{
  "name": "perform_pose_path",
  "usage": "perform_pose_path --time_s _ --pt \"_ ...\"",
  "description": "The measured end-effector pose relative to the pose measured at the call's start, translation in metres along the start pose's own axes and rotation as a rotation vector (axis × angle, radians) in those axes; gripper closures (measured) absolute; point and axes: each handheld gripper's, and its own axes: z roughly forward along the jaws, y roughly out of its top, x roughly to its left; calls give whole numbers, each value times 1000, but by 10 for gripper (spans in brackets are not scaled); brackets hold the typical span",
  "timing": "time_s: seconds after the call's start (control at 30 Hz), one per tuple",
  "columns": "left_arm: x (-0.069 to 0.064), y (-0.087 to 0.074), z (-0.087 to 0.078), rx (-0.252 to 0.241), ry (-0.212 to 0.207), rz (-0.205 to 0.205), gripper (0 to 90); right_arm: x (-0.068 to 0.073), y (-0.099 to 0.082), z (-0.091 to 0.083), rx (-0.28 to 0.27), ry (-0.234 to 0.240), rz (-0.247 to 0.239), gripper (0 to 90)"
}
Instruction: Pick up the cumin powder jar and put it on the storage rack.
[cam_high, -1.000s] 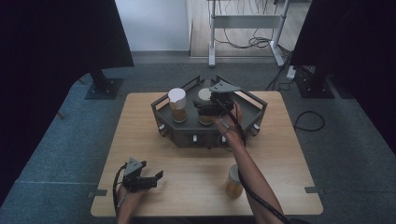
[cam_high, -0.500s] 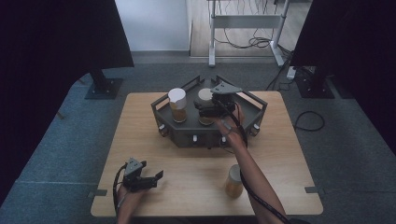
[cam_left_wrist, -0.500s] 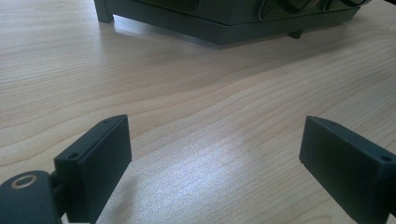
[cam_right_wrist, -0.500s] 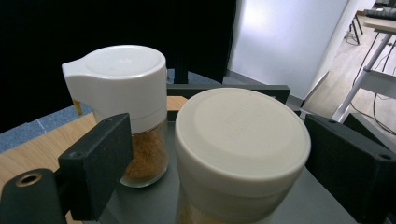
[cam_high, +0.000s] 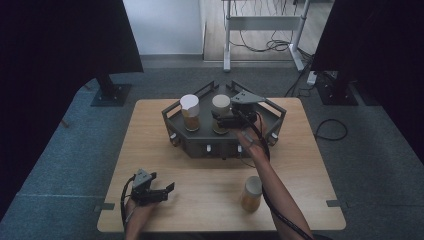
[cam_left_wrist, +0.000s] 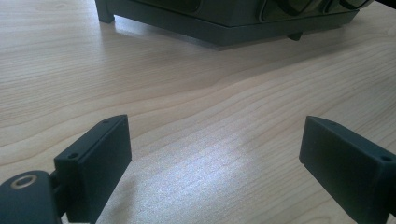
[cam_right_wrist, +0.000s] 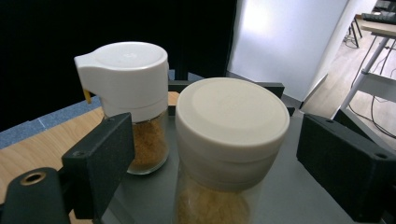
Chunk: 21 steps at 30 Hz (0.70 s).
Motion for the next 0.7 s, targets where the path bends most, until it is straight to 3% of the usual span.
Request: perform_pose_path --time_s 0.7 --pt "-1 0 0 3 3 2 85 0 -8 -29 -6 9 -32 115"
